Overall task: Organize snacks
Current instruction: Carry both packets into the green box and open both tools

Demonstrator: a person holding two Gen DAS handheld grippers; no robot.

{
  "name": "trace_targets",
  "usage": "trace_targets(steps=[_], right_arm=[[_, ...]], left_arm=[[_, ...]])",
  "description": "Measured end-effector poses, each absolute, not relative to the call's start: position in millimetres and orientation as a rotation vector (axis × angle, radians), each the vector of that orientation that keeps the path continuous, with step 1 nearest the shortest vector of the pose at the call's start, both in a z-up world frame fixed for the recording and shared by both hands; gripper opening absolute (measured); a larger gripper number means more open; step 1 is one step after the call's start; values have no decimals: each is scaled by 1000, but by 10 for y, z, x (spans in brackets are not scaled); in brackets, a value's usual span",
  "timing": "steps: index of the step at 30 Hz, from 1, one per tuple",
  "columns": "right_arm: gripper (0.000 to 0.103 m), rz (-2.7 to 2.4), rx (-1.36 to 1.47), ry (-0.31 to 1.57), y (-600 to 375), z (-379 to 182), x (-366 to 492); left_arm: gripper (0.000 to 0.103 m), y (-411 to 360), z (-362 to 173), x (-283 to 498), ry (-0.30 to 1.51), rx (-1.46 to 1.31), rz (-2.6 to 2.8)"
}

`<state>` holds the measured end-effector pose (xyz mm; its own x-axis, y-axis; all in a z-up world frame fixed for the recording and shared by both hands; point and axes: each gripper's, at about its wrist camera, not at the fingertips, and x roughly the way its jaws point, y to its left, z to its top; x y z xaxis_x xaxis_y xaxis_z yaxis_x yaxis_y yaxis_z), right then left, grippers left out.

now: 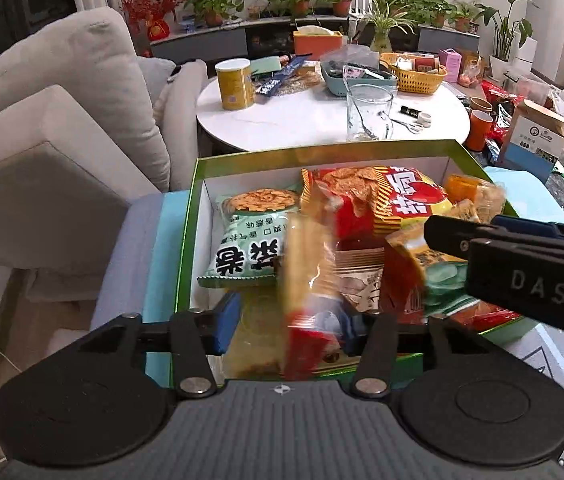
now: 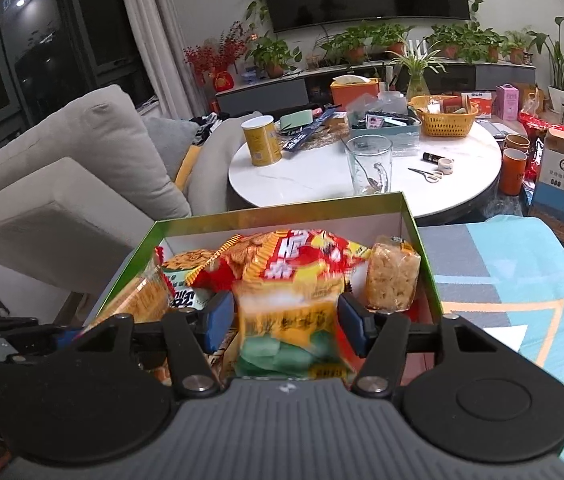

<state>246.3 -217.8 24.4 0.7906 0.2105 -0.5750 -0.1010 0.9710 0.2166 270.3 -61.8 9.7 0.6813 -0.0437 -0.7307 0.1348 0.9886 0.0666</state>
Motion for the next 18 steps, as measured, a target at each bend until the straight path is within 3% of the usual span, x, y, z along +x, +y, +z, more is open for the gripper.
trace_targets(steps=[18], right_arm=[[72,144,162,631,-2324,372,2044]], left_arm=[[52,-610,251,2304,805,132,-86]])
